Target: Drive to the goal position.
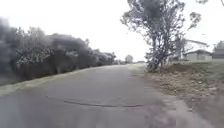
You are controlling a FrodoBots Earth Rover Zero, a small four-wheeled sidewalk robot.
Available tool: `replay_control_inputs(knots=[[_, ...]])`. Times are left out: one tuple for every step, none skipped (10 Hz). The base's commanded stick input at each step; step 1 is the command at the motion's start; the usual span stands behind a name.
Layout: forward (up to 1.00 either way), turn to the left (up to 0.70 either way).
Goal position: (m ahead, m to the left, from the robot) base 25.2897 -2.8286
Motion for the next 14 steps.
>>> replay_control_inputs(knots=[[0.85, 0.00], [0.85, 0.00], [0.85, 0.00], [0.85, 0.00], [0.85, 0.03], [0.85, 0.03], [0.85, 0.00], [0.85, 0.00], [0.85, 0.00], [0.85, 0.00], [0.85, 0.00], [0.85, 0.00], [0.85, 0.00], [0.85, 0.00]])
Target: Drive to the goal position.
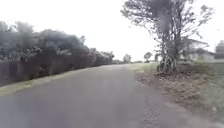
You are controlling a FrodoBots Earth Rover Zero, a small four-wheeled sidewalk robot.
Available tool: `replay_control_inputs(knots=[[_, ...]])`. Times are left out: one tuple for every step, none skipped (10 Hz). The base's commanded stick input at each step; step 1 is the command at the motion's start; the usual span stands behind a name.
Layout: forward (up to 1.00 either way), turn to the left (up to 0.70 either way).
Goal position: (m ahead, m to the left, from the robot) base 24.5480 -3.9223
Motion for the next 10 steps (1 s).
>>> replay_control_inputs(knots=[[0.85, 0.00], [0.85, 0.00], [0.85, 0.00], [0.85, 0.00], [0.85, 0.00], [0.85, 0.00], [0.85, 0.00], [0.85, 0.00], [0.85, 0.00], [0.85, 0.00]])
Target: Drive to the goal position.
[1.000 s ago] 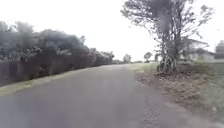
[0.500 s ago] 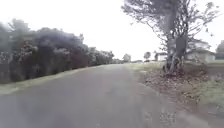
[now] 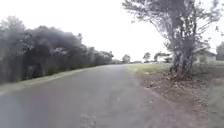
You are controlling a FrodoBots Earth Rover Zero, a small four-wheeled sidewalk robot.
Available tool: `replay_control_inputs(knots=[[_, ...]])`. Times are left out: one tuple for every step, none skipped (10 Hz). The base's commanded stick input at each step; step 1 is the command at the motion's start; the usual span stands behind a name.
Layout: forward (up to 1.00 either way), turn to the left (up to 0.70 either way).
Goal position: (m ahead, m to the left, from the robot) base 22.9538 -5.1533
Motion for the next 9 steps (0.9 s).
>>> replay_control_inputs(knots=[[0.85, 0.00], [0.85, 0.00], [0.85, 0.00], [0.85, 0.13], [0.85, 0.34], [0.85, 0.34], [0.85, 0.18], [0.85, 0.00], [0.85, 0.00]])
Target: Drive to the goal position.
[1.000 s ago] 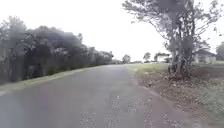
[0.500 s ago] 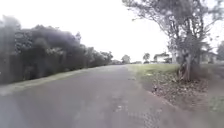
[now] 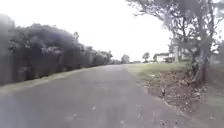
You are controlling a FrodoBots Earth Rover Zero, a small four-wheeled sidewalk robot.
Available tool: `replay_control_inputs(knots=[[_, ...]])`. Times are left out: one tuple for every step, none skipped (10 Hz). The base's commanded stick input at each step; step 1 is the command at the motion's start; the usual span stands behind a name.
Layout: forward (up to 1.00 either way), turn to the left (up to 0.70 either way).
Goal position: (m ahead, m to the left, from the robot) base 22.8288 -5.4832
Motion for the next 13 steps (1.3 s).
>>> replay_control_inputs(knots=[[0.85, 0.00], [0.85, 0.00], [0.85, 0.00], [0.85, 0.00], [0.85, 0.00], [0.85, 0.01], [0.85, 0.23], [0.85, 0.33], [0.85, 0.17], [0.85, 0.04], [0.85, 0.00], [0.85, 0.00], [0.85, 0.00]])
